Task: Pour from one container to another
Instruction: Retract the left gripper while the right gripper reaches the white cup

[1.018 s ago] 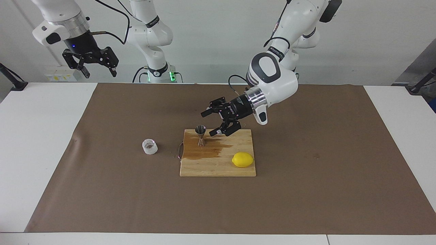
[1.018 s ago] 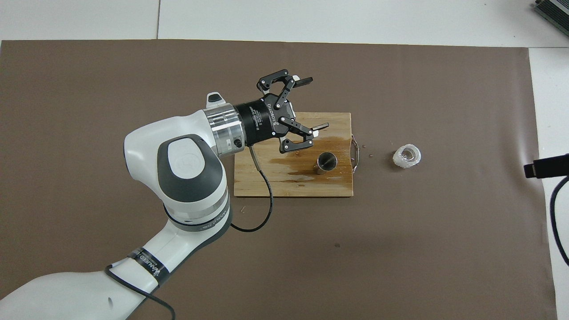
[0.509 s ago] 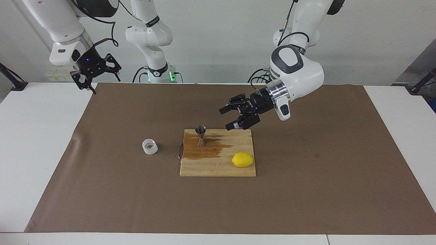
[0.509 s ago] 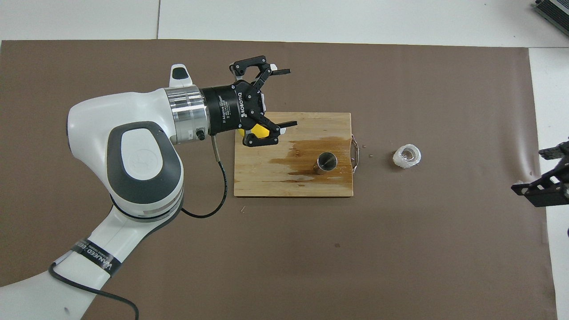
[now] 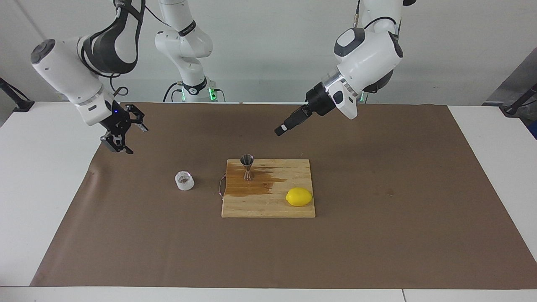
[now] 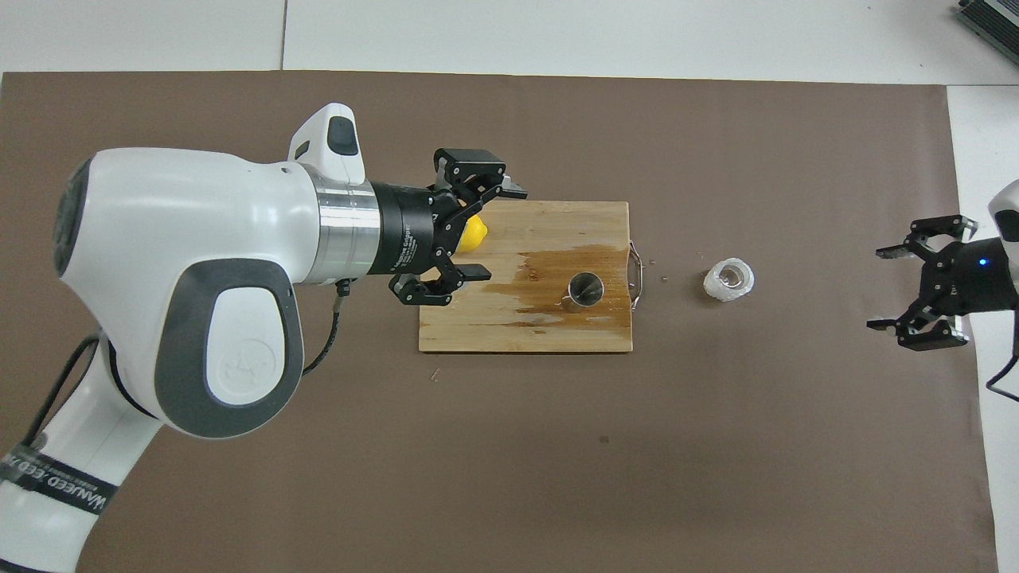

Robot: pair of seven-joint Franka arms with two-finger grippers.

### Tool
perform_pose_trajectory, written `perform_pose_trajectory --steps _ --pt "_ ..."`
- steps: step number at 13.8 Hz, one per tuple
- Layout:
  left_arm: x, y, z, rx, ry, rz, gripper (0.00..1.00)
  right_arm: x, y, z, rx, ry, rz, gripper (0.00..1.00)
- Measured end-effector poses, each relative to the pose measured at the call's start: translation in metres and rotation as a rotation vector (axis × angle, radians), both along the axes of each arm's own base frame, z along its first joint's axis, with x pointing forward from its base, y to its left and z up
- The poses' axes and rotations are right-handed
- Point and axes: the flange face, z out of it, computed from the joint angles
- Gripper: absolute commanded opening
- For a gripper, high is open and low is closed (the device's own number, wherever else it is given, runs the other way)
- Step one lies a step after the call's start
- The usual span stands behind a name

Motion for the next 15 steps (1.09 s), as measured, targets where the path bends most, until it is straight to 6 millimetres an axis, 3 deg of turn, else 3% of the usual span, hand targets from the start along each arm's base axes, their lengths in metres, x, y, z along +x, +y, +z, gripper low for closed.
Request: perform_pose_trajectory --steps 2,7,9,12,15 --pt "-0.006 0.017 0.003 0.141 -0.014 -0.061 1.0 0.012 0.0 -0.036 0.052 -0.015 0.058 1.0" --pt "-0.019 0.052 0.001 0.431 -0.046 -0.222 1.0 0.026 0.021 -0.087 0.246 -0.038 0.092 1.0" --pt "-0.012 0.088 0.001 0.496 -0.095 -0.352 1.0 0.03 0.03 -0.118 0.338 -0.055 0.11 1.0" --pt "0.003 0.16 0.005 0.561 -0.173 -0.524 1.0 0.032 0.032 -0.175 0.42 -0.078 0.16 1.0" --pt "0.012 0.225 0.009 0.598 -0.244 -0.654 1.0 0.036 0.043 -0.19 0.476 -0.126 0.193 1.0"
